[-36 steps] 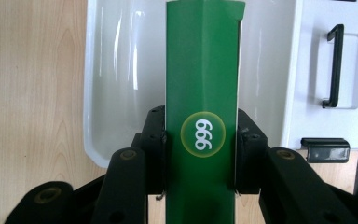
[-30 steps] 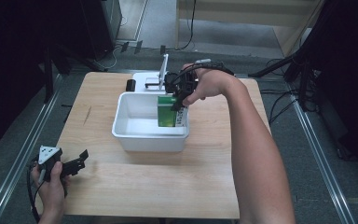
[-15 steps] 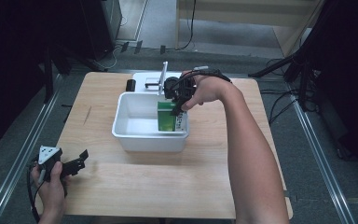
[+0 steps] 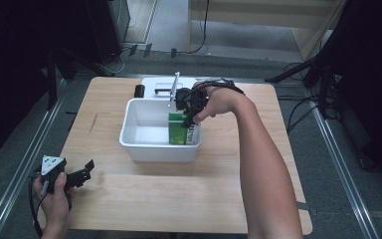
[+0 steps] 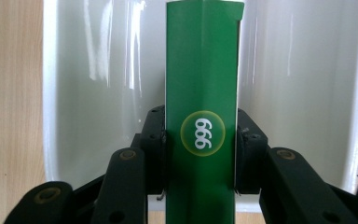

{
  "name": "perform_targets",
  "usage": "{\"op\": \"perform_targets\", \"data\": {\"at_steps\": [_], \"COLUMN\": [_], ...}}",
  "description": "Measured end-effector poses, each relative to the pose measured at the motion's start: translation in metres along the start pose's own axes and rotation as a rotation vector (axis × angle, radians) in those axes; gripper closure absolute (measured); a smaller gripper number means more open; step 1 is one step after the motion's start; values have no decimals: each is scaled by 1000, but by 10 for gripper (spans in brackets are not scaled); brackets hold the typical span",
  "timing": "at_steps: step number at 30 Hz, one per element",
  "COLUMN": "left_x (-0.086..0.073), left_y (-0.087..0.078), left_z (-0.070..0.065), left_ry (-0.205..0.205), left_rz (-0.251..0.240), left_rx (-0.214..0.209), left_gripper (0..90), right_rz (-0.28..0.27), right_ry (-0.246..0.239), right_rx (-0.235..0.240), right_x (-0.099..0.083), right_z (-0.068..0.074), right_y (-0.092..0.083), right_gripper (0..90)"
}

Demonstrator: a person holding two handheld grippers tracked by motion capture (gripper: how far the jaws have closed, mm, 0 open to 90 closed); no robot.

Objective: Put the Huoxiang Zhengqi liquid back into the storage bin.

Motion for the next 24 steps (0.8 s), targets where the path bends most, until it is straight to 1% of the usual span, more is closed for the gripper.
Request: {"op": "perform_targets", "data": {"at_steps": [7,13,15,18,20,23,24], "left_x": [0,0,0,0,0,0,0], "left_y": [0,0,0,0,0,0,0], "left_z": [0,0,0,0,0,0,0], "left_ry": [-2,-5,-4,-4,-3,-2,-1], "left_rz": [0,-2,-1,-1,-1,-1,0], "left_rx": [-1,-2,-2,-2,-1,0,0], "left_gripper": [8,8,8,8,8,8,8], "right_rz": [21,16,18,9,2,-5,-4], "right_ry": [8,13,28,21,44,42,50], "right_rx": [13,20,20,17,15,14,16], "right_x": [-1,-2,-3,-2,-3,-3,-3], "right_z": [2,2,2,1,1,1,2], "right_y": [9,13,14,15,15,15,15], "right_gripper": [640,639,637,635,631,629,627]}}
Point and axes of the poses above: each handheld gripper's, and its own axes: y roughly forward along the jaws, x roughly out of its top, z roughly to its left, the point moved 8 cm from there along y, roughly forward along the jaws, and after that the axes turned 8 degrees about -y, right-handed, at the moved point
